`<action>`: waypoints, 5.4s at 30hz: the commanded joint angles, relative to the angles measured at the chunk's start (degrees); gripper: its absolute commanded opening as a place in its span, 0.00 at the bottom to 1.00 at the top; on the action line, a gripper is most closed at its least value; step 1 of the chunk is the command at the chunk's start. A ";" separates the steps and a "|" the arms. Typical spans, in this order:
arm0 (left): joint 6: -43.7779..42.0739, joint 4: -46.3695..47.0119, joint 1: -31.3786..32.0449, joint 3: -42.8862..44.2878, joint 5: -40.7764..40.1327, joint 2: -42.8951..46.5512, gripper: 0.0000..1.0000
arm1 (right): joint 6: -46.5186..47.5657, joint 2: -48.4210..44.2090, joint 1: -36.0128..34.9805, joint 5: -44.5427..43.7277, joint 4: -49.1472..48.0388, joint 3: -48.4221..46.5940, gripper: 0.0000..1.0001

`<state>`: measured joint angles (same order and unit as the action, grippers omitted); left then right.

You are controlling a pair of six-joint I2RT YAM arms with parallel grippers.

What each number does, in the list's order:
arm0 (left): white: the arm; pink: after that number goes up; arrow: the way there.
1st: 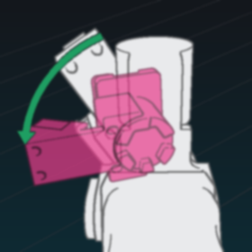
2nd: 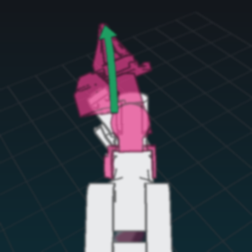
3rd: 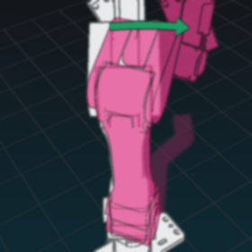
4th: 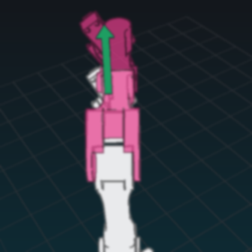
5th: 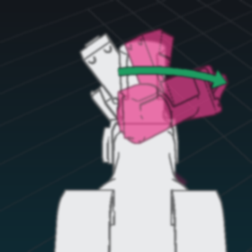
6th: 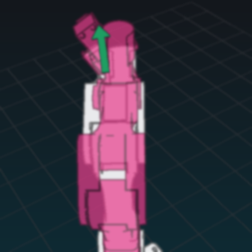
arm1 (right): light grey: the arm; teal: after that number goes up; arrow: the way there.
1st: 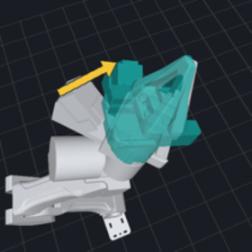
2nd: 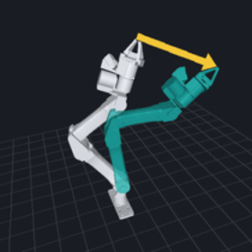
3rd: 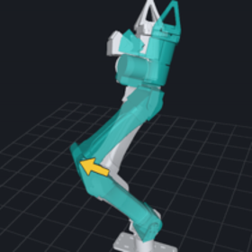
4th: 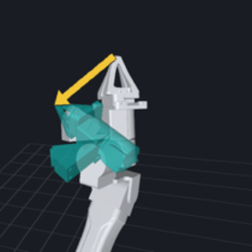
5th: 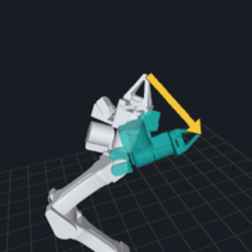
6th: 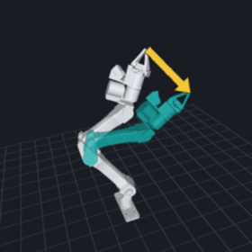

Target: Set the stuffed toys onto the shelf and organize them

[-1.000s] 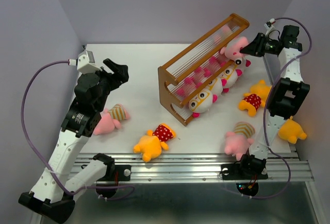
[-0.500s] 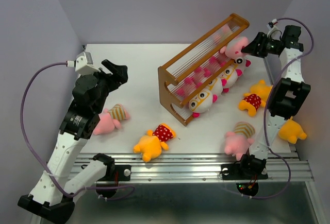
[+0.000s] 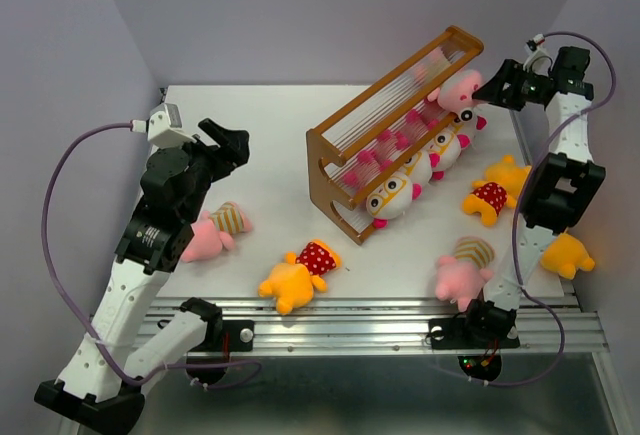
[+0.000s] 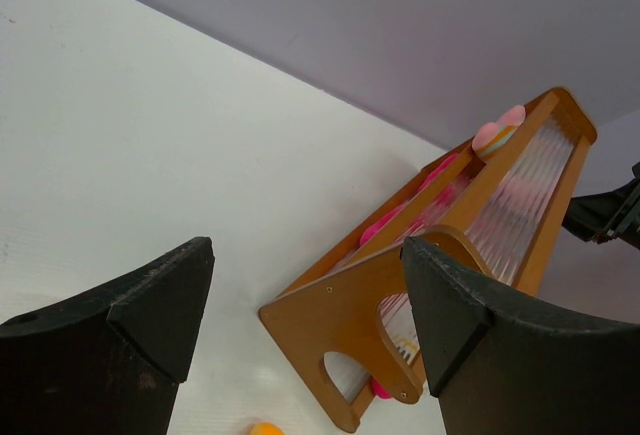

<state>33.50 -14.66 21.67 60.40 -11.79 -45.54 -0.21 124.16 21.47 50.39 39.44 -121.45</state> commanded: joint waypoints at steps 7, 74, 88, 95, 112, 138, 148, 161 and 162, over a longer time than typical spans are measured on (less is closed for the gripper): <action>-0.89 1.38 -0.23 -1.43 1.68 2.21 0.87 | 1.79 -8.49 0.32 4.72 -3.93 1.47 0.83; 0.78 -5.47 28.69 -17.51 19.61 -18.49 0.00 | 52.68 -49.28 -9.26 17.19 39.92 36.12 0.85; 2.28 6.55 27.99 -0.94 33.41 -0.07 0.00 | 34.66 -47.25 -13.64 28.18 25.87 21.51 0.86; 2.19 18.86 23.60 19.12 40.08 -14.20 0.00 | 9.42 -54.96 -23.38 41.18 -13.14 35.46 0.90; 13.61 41.46 17.88 28.37 54.16 -26.88 0.00 | -29.57 -50.69 -40.63 29.24 -71.25 38.48 0.98; -2.74 4.99 14.54 35.30 24.89 -20.64 0.88 | 29.63 -43.30 -42.91 -34.90 -6.93 11.85 0.00; -2.65 5.08 14.80 47.69 27.35 -31.80 0.89 | 48.37 -43.64 -50.39 -52.49 -4.02 15.71 0.00; -5.54 -3.54 14.80 55.44 27.00 -41.12 0.72 | 47.67 -44.70 -51.62 -50.92 -4.55 15.54 0.01; -5.72 -3.36 14.80 55.26 27.08 -41.21 0.67 | 47.41 -44.79 -51.62 -50.83 -4.64 15.54 0.00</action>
<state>29.78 -18.28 36.27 112.66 14.92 -87.53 47.68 82.28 -30.00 -0.21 37.41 -104.71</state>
